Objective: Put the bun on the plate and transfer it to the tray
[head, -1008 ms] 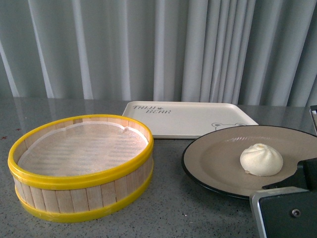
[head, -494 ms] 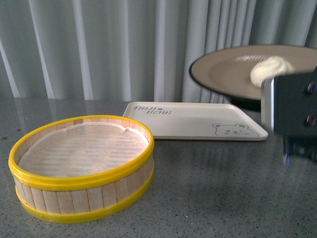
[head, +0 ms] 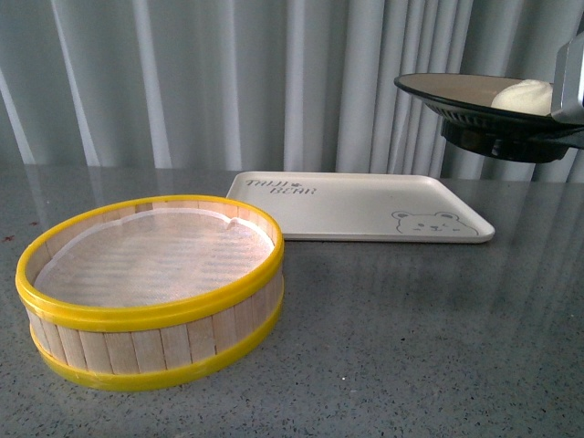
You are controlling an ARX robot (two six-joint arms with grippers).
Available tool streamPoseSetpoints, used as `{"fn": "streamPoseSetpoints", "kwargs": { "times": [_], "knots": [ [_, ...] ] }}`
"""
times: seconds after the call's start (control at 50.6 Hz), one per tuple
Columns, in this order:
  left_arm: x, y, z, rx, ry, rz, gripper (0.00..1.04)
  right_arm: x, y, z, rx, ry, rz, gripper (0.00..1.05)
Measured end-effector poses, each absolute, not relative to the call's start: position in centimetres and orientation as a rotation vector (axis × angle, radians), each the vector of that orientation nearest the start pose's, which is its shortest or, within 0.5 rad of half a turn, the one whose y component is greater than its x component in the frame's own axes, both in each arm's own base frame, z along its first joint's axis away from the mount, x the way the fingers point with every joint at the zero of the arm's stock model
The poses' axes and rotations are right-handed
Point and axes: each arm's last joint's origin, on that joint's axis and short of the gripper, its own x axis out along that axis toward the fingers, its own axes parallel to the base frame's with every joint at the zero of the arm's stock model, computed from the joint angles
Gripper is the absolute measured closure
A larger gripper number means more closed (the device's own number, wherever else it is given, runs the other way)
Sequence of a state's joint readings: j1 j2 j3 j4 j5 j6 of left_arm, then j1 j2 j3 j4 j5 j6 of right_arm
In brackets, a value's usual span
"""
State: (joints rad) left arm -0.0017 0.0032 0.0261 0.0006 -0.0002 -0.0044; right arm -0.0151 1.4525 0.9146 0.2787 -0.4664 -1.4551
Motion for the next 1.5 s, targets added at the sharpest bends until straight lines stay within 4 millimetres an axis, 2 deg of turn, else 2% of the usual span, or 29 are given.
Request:
{"fn": "streamPoseSetpoints", "kwargs": {
  "times": [0.099, 0.395, 0.652, 0.83, 0.969, 1.186, 1.502],
  "knots": [
    [9.6, 0.0, 17.2, -0.004, -0.023, -0.002, 0.07, 33.2, 0.1, 26.9, -1.352, -0.122, 0.555, 1.02],
    [9.6, 0.0, 17.2, -0.004, -0.023, -0.002, 0.07, 39.1, -1.7, 25.8, -1.335, -0.074, 0.640, 1.02],
    [9.6, 0.0, 17.2, -0.004, -0.023, -0.002, 0.07, 43.6, -1.9, 24.6, -1.399, -0.030, 0.709, 1.02],
    [9.6, 0.0, 17.2, -0.004, -0.023, -0.002, 0.07, 46.4, -0.8, 24.4, -1.438, -0.035, 0.726, 1.02],
    [9.6, 0.0, 17.2, -0.004, -0.023, -0.002, 0.07, 47.1, 0.5, 23.8, -1.456, -0.044, 0.761, 1.02],
    [9.6, 0.0, 17.2, -0.004, -0.023, -0.002, 0.07, 47.8, 3.0, 21.3, -1.448, -0.047, 0.827, 1.02],
    [9.6, 0.0, 17.2, -0.004, -0.023, -0.002, 0.07, 48.6, 3.5, 20.2, -1.448, -0.031, 0.836, 1.02]
  ]
}}
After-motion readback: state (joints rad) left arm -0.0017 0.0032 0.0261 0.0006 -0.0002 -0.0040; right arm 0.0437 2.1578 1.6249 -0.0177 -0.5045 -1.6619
